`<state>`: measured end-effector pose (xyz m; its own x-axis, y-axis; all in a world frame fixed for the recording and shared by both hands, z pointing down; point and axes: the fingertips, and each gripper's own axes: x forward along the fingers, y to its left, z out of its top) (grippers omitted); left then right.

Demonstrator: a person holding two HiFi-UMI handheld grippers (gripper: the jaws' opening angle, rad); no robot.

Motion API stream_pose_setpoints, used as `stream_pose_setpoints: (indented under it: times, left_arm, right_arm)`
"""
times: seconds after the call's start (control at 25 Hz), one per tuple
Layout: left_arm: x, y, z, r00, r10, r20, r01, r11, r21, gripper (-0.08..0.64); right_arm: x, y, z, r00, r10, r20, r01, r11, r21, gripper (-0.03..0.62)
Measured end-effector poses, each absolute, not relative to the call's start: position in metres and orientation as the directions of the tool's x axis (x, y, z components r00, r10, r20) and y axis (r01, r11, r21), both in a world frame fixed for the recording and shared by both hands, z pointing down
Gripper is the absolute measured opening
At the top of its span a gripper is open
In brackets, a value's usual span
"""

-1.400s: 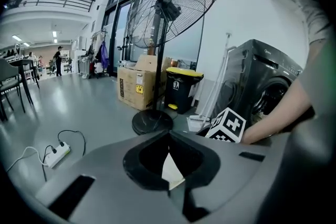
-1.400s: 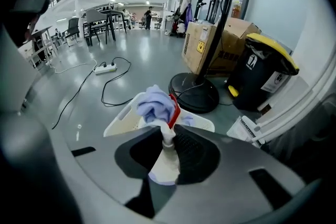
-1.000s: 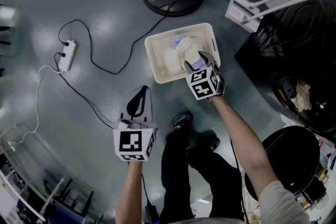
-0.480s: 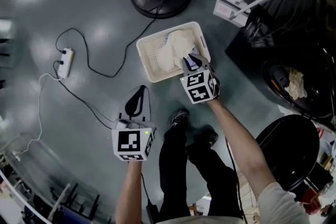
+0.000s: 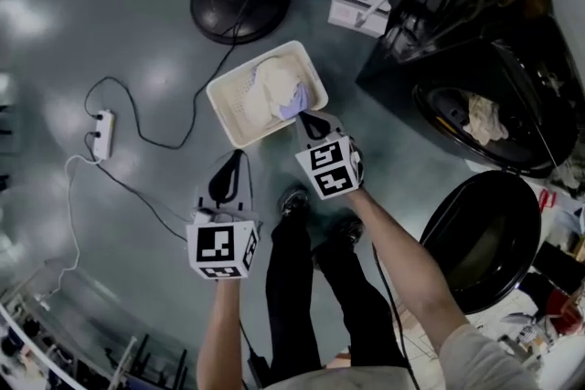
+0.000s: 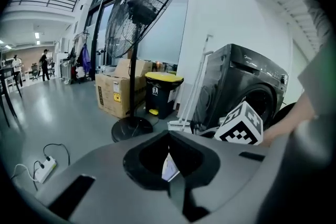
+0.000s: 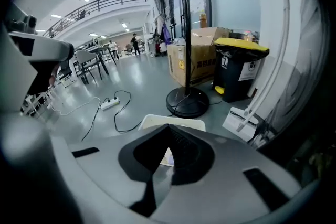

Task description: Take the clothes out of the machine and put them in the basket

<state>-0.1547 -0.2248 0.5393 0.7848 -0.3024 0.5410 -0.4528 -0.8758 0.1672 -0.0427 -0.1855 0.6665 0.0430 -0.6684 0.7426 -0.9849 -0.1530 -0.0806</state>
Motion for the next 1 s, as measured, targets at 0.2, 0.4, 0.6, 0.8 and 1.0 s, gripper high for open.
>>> stream_pose_setpoints:
  times: [0.2,0.4,0.6,0.8,1.0]
  left_arm:
    - [-0.1,-0.201,0.523,0.822,-0.23,0.521,-0.355,-0.922,0.154,0.019]
    - [-0.05,-0.155,0.515,0.85,-0.132,0.511,-0.248,-0.954,0.166,0.018]
    - [0.002,-0.094,0.515,0.859,0.013,0.511,-0.097,-0.977,0.189,0.018]
    - [0.046,-0.027,0.51,0.849,0.147,0.508,0.049,-0.978,0.203,0.018]
    - [0.08,0.026,0.502,0.842,0.239,0.484,0.159,-0.967,0.201,0.018]
  right_arm:
    - [-0.003,-0.153,0.633,0.125,-0.7,0.703,-0.965,-0.251,-0.078,0.025]
    - [0.048,-0.097,0.607,0.238,-0.693,0.681,-0.927,-0.37,-0.053,0.025]
    - [0.104,-0.01,0.592,0.383,-0.627,0.678,-0.846,-0.532,-0.015,0.025]
    - [0.14,0.084,0.583,0.497,-0.534,0.684,-0.734,-0.679,0.002,0.025]
    - [0.16,0.166,0.573,0.591,-0.44,0.676,-0.603,-0.798,0.006,0.025]
